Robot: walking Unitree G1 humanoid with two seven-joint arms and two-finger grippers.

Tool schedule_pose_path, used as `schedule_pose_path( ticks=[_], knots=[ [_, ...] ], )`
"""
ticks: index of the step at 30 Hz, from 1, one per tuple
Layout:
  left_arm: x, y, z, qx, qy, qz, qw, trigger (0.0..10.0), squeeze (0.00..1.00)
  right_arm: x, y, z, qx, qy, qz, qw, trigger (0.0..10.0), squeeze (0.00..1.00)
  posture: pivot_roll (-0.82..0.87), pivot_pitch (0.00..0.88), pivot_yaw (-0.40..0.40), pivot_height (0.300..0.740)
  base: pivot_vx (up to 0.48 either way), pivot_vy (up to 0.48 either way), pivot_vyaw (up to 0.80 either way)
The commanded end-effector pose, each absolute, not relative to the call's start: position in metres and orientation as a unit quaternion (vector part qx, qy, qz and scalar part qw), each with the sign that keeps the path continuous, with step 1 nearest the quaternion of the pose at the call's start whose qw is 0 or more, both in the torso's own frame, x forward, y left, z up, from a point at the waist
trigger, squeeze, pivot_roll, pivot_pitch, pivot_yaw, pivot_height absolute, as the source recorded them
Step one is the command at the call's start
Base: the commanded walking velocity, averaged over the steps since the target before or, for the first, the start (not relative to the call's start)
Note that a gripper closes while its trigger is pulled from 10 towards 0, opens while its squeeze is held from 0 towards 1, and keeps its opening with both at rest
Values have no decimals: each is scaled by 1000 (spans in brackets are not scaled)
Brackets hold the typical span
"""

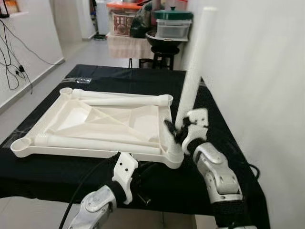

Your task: Building children table

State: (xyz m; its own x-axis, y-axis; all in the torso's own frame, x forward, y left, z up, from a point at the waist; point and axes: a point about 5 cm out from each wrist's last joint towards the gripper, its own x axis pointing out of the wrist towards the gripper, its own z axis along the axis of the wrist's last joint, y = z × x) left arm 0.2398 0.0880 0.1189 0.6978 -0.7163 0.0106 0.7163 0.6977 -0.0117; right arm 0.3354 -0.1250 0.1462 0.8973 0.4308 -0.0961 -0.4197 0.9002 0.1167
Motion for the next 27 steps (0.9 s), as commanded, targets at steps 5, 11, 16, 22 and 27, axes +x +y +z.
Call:
schedule_pose_path(
  ticks=[5, 11, 16, 22, 27],
  knots=[
    [241, 86, 114, -4, 7, -391, 920, 10000, 0, 343, -123, 166, 33, 43, 415, 908, 10000, 0, -6, 0, -67, 740, 0, 0, 0],
    [241, 86, 112, 0, 8, -389, 921, 10000, 0, 358, -133, 178, 25, 34, 507, 861, 2078, 0, 9, 0, -72, 740, 0, 0, 0],
    [240, 86, 111, 2, 8, -389, 921, 10000, 0, 362, -135, 180, 40, 34, 519, 853, 0, 0, 13, 0, -71, 740, 0, 0, 0],
    [239, 86, 111, 2, 9, -391, 920, 10000, 0, 363, -144, 180, 42, 33, 531, 845, 0, 0, 13, 0, -69, 740, 0, 0, 0],
    [238, 85, 113, 0, 7, -391, 920, 10000, 0, 354, -162, 161, 21, 43, 463, 885, 0, 0, 5, 0, -75, 740, 0, 0, 0]
  ],
)
